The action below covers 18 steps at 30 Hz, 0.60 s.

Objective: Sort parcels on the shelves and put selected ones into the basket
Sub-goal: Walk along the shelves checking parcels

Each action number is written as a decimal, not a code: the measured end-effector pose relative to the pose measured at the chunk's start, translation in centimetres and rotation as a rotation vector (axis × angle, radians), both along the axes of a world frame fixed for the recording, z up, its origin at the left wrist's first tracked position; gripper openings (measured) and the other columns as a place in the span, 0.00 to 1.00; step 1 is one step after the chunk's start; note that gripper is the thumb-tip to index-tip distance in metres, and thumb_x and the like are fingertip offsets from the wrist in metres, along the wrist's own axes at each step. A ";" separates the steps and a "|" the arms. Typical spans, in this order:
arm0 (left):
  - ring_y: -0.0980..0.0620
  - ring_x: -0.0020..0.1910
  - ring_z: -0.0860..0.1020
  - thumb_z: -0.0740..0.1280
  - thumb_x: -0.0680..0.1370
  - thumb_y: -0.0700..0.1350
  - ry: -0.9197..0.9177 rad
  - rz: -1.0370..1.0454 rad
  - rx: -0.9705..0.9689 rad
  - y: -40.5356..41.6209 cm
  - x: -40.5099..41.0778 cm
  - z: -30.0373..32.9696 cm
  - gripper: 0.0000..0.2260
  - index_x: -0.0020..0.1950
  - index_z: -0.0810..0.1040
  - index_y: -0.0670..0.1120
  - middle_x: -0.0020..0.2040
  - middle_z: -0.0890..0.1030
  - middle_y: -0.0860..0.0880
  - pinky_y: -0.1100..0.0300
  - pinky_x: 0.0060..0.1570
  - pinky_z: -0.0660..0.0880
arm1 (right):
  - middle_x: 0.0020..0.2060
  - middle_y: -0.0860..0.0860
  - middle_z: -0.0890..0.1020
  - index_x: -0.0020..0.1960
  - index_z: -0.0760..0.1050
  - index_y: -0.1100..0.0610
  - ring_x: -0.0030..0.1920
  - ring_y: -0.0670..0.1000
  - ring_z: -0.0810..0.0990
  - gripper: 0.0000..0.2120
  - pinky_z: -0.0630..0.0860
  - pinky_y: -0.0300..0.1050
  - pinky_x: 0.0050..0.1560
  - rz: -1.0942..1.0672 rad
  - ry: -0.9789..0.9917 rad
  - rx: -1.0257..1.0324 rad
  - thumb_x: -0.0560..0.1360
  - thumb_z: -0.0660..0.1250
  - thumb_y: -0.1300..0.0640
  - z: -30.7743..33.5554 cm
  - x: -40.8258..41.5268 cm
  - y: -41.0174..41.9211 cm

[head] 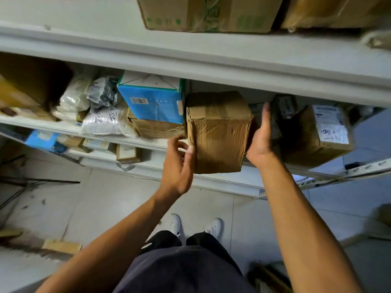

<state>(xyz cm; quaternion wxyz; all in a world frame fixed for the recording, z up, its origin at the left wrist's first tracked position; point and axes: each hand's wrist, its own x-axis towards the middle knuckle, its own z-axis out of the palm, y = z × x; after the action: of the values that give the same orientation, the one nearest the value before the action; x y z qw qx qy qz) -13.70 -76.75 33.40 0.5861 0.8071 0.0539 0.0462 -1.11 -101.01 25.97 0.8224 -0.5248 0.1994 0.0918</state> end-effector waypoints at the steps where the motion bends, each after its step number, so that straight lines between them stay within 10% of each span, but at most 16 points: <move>1: 0.50 0.46 0.79 0.51 0.80 0.67 0.127 0.060 -0.130 0.1 0.9 0.6 0.23 0.63 0.71 0.51 0.50 0.79 0.45 0.47 0.51 0.79 | 0.71 0.50 0.76 0.76 0.68 0.44 0.71 0.56 0.74 0.47 0.65 0.63 0.73 -0.001 0.032 0.007 0.63 0.72 0.24 1.0 -1.1 0.2; 8: 0.38 0.57 0.78 0.45 0.76 0.75 1.026 -0.094 -0.358 2.1 3.0 1.9 0.36 0.53 0.74 0.45 0.54 0.75 0.35 0.44 0.55 0.76 | 0.65 0.57 0.77 0.69 0.77 0.51 0.66 0.61 0.75 0.47 0.71 0.63 0.65 0.190 0.451 -0.355 0.67 0.54 0.18 8.2 -7.1 3.0; 13: 0.39 0.70 0.70 0.59 0.75 0.72 0.955 0.031 -0.398 0.7 -0.2 -1.1 0.41 0.77 0.66 0.44 0.74 0.69 0.40 0.45 0.59 0.71 | 0.50 0.56 0.83 0.48 0.77 0.49 0.55 0.59 0.81 0.29 0.78 0.61 0.59 0.150 0.354 -0.653 0.70 0.57 0.25 7.9 -11.3 5.9; 18: 0.46 0.57 0.74 0.58 0.78 0.69 0.834 0.069 -0.379 1.6 -0.3 -1.8 0.24 0.55 0.73 0.49 0.59 0.75 0.45 0.49 0.60 0.68 | 0.44 0.63 0.84 0.60 0.79 0.59 0.47 0.62 0.84 0.40 0.83 0.60 0.49 0.163 0.528 -0.557 0.75 0.53 0.24 6.8 -14.7 4.9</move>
<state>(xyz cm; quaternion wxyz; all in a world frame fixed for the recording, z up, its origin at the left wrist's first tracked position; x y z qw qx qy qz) -13.95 -75.19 31.62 0.6499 0.6330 0.3196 -0.2736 -15.80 -96.13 32.74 0.5590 -0.7003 0.3790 0.2312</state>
